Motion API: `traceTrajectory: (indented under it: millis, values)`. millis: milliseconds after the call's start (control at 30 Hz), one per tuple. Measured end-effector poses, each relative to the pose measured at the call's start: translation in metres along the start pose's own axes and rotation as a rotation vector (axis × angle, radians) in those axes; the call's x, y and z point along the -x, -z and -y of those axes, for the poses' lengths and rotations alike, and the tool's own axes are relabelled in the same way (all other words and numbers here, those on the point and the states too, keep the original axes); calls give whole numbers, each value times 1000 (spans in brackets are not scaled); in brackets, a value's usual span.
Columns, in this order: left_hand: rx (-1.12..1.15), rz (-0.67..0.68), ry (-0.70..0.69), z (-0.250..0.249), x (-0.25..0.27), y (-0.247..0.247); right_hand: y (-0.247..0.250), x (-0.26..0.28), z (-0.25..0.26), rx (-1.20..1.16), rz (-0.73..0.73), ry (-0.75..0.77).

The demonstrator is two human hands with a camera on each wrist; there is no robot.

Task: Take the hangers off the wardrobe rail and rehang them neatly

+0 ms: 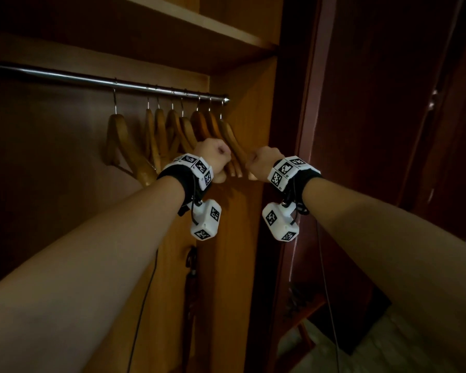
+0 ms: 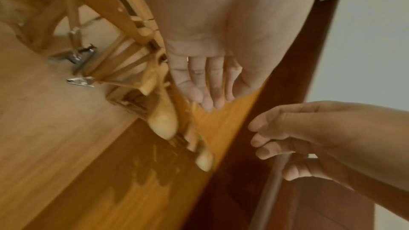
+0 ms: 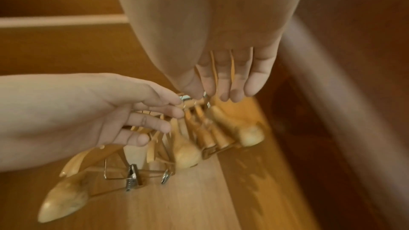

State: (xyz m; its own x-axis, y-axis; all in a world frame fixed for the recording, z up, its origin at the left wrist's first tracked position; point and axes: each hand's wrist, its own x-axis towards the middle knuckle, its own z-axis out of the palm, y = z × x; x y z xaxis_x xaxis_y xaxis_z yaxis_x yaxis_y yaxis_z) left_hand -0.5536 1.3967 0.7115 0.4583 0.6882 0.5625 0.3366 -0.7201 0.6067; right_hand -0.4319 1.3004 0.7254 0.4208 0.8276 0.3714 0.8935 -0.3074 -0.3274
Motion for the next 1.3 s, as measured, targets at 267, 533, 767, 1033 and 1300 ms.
traceTrajectory:
  millis: [267,533,767,1033,1300]
  values:
    - [56,158,-71,-77,63,-30,46,89,-51,28,-69,-64]
    - [144,278,-110,-170,159,-80,91,216,-125,48,-71,-214]
    - [190,528,-204,-260,240,-134,137,336,-188,72,-88,-385]
    - [228,762,-346,-367,314,-214,198,441,-275,291,4,-586]
    - [237,963,-454,-460,365,-320,238,522,-371,379,34,-740]
